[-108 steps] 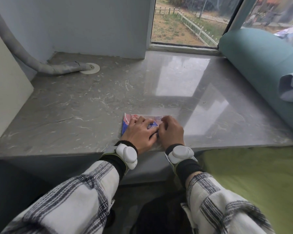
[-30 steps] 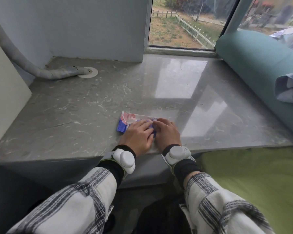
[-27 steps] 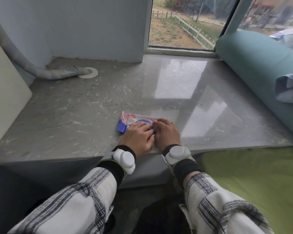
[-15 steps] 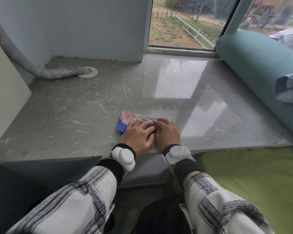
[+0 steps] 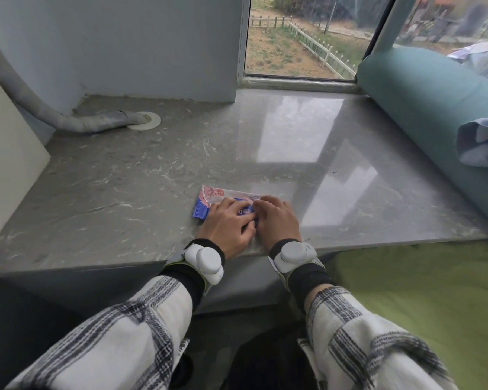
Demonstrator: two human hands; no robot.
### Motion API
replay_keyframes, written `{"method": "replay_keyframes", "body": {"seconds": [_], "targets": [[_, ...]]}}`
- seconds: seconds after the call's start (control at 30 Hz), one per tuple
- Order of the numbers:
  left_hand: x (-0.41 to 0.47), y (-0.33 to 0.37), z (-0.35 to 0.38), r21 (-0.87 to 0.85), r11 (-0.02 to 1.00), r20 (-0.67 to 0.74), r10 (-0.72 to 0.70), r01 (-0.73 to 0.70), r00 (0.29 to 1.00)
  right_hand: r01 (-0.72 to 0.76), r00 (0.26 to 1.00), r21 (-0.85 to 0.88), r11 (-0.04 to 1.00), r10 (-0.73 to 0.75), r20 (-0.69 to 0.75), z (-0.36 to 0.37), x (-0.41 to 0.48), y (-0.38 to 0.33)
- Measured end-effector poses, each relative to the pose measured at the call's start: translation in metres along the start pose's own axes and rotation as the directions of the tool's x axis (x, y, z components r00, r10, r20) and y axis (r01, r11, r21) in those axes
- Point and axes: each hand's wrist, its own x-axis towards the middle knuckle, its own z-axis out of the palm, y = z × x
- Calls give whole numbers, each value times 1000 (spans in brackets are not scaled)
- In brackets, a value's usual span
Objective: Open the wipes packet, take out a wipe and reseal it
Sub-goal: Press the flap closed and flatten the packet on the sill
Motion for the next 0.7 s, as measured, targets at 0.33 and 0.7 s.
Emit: {"method": "replay_keyframes", "body": {"seconds": [0.33,0.7], "targets": [[1,3,1,21,1000,14,-13,12,1000,-6,1000,35,999,6,3,-3,-1,-1],[-1,3,0,11,1000,-8,-15,15,1000,-7,1000,28,1000,7,8,-3,-1,-2]]}}
